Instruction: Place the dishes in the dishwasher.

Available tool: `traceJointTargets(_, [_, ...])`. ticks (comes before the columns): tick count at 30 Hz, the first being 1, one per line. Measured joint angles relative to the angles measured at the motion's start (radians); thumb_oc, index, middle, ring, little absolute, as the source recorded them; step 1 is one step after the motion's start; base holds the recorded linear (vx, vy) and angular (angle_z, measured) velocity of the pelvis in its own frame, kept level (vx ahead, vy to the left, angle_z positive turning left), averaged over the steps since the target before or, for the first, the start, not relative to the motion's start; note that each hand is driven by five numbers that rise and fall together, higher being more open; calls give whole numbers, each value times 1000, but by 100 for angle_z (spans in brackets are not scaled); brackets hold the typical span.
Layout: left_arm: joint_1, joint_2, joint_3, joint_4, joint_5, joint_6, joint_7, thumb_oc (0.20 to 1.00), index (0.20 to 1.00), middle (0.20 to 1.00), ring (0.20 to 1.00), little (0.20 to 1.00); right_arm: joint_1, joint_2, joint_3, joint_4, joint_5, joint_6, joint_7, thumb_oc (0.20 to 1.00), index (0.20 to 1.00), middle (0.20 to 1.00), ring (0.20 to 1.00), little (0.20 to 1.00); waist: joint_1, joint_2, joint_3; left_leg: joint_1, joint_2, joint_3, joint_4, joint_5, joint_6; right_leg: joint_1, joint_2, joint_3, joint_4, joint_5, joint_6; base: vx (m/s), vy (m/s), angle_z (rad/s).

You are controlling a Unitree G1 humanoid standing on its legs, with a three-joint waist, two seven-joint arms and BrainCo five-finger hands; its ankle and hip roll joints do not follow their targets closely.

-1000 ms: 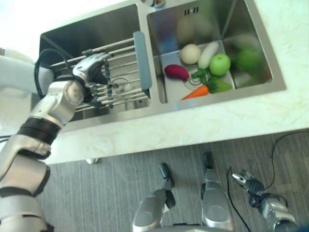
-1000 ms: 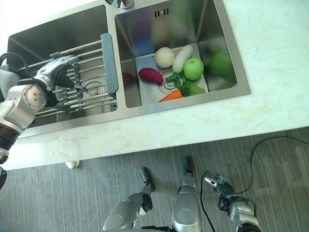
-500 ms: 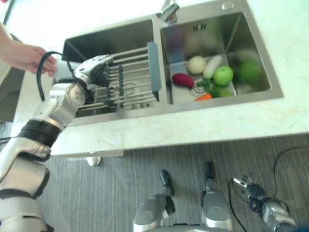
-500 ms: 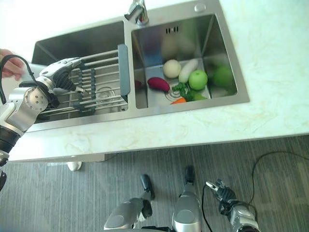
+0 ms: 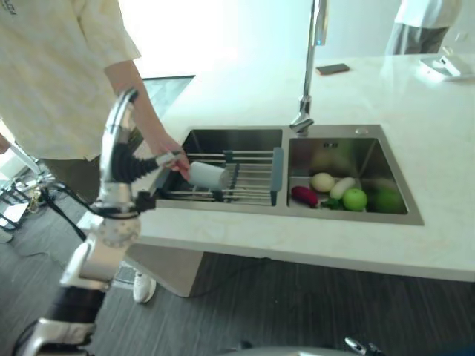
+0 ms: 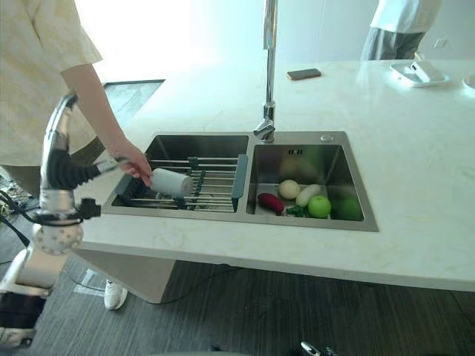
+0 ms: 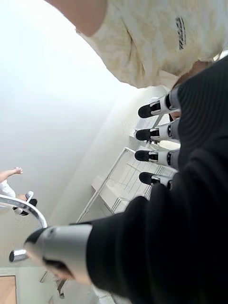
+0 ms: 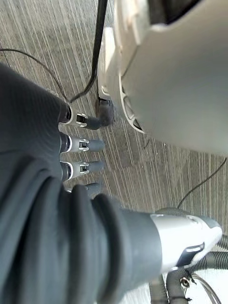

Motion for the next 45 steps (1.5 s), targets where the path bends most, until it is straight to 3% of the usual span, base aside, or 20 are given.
traceJointTargets(3, [97,-21,1,-17,29,-14,-4,1000,1000,1000,1000,1000,33,-1,-19,1,-13,1,0,1000,1000,1000,1000,1000,4,-18,-16,18,1,-11,0,1,5,24,2,-9,0,-7,-5,26,-14,9])
traceJointTargets(10, [70,89,11,-10,117,-8,-61,1000,1000,1000,1000,1000,37,-13,-30,0,-40,10,2,1000,1000,1000,1000,1000,6,-6,-21,14,2,-26,0,0,3,29,4,-25,-1,-12,-4,8,-6,6])
traceJointTargets(15, [15,210,11,76,142,28,-100,1000,1000,1000,1000,1000,39,-30,-30,0,-40,26,3,1000,1000,1000,1000,1000,2,7,-22,12,3,-27,0,2,5,27,4,-26,-6,-15,-1,0,0,0])
traceJointTargets(25, [-9,232,-11,165,125,121,-182,1000,1000,1000,1000,1000,40,-44,-28,-3,-41,30,-20,1000,1000,1000,1000,1000,-3,39,-22,9,2,-26,0,1,4,23,4,-25,-6,-17,-1,14,29,0])
traceJointTargets(37, [-124,377,-100,251,126,165,-307,1000,1000,1000,1000,1000,40,-78,-29,0,-78,32,-12,1000,1000,1000,1000,1000,-26,56,-16,-3,-1,-23,0,1,4,6,1,-23,-6,-17,1,42,39,-1])
traceJointTargets(45, [-233,411,-217,302,121,177,-342,1000,1000,1000,1000,1000,1,-157,-29,-1,-80,44,0,1000,1000,1000,1000,1000,-48,96,41,-51,-12,3,1,10,14,-59,-5,6,-1,4,5,-30,66,-10])
